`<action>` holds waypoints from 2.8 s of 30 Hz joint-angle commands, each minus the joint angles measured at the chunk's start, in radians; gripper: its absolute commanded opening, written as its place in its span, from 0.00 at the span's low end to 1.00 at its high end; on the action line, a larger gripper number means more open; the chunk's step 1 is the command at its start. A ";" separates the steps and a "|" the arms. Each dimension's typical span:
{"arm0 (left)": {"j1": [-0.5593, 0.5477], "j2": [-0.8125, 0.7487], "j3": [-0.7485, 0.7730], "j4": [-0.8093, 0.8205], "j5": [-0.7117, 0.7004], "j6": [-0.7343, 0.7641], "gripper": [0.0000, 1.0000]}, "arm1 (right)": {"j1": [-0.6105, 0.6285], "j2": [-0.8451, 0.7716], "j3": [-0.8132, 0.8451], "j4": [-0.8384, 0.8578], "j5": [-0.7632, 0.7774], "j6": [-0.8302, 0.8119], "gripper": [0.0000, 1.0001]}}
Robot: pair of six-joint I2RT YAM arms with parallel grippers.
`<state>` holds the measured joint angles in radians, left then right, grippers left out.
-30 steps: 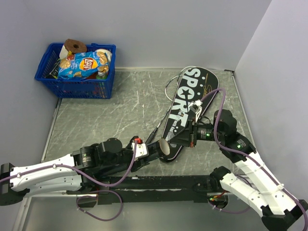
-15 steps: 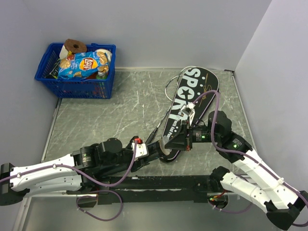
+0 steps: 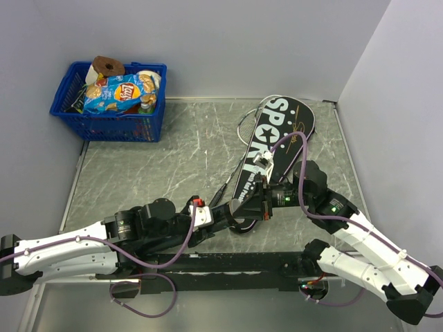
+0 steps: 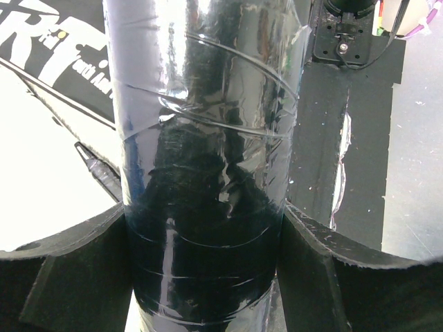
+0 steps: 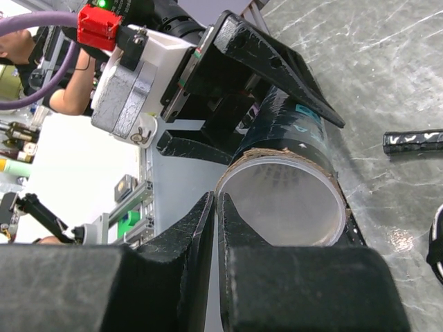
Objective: Pack up the badminton gear
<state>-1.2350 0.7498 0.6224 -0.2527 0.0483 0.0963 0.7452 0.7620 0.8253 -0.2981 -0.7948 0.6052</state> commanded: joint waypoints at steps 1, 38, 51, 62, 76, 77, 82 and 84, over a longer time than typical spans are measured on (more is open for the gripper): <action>-0.004 -0.018 0.037 0.059 0.015 -0.010 0.01 | 0.026 0.002 0.009 0.039 0.008 -0.004 0.13; -0.009 -0.027 0.034 0.066 0.036 -0.009 0.01 | 0.108 0.097 -0.078 0.330 0.062 0.131 0.47; -0.020 -0.056 0.033 0.070 0.048 -0.009 0.01 | 0.097 0.163 -0.106 0.381 0.218 0.140 0.48; -0.029 -0.119 0.023 0.090 0.065 -0.009 0.01 | -0.030 0.177 -0.267 0.574 0.195 0.260 0.49; -0.029 -0.144 0.023 0.099 0.047 -0.012 0.01 | -0.041 0.085 -0.384 0.544 0.203 0.251 0.36; -0.029 -0.147 0.023 0.101 0.045 -0.013 0.01 | -0.040 0.082 -0.384 0.534 0.204 0.246 0.32; -0.029 -0.144 0.026 0.102 0.030 -0.015 0.01 | -0.037 0.076 -0.387 0.468 0.204 0.226 0.14; -0.029 -0.145 0.026 0.104 0.027 -0.017 0.01 | -0.032 0.071 -0.391 0.452 0.209 0.223 0.11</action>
<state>-1.2343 0.6426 0.6086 -0.3874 -0.0456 0.1272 0.7086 0.8177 0.4747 0.2913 -0.6495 0.8776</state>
